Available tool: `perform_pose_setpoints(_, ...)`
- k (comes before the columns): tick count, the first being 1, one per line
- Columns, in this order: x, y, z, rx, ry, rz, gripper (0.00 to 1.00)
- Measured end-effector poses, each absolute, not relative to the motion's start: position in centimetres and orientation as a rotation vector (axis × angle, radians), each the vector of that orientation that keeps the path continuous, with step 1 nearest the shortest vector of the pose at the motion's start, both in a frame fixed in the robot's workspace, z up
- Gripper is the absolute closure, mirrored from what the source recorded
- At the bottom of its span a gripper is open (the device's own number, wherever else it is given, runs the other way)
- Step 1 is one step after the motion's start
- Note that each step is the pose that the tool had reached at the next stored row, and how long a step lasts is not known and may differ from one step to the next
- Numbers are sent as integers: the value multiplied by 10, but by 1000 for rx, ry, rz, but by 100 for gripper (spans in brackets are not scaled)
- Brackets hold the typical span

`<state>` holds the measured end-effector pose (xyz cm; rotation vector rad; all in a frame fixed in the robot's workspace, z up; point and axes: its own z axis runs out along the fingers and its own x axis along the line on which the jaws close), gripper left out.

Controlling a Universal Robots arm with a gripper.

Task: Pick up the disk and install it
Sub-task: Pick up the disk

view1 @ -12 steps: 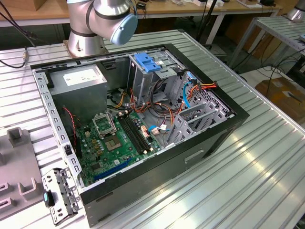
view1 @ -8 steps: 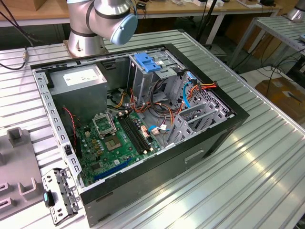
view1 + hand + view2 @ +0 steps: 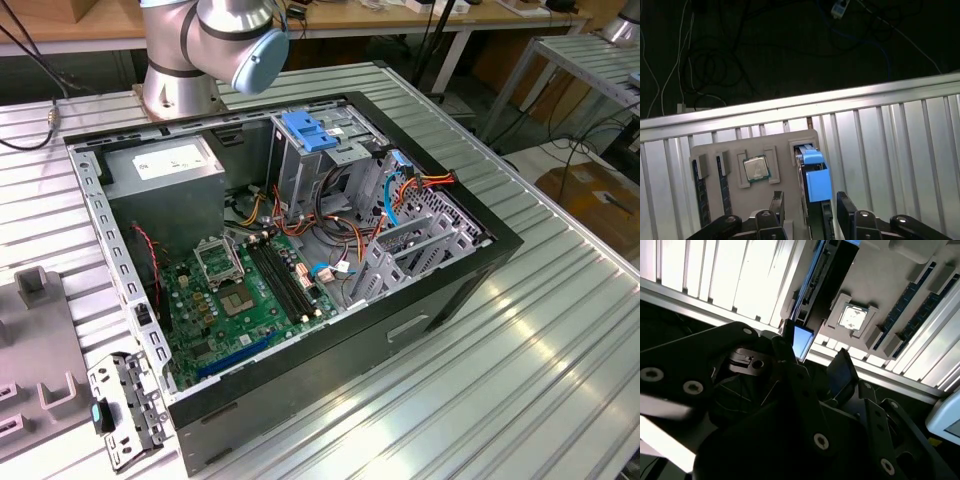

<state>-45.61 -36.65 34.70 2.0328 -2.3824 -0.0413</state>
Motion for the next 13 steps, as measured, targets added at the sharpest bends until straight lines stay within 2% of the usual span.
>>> perform_pose_setpoints(13, -463, -367, 340, 2043, -2390, -41, 46)
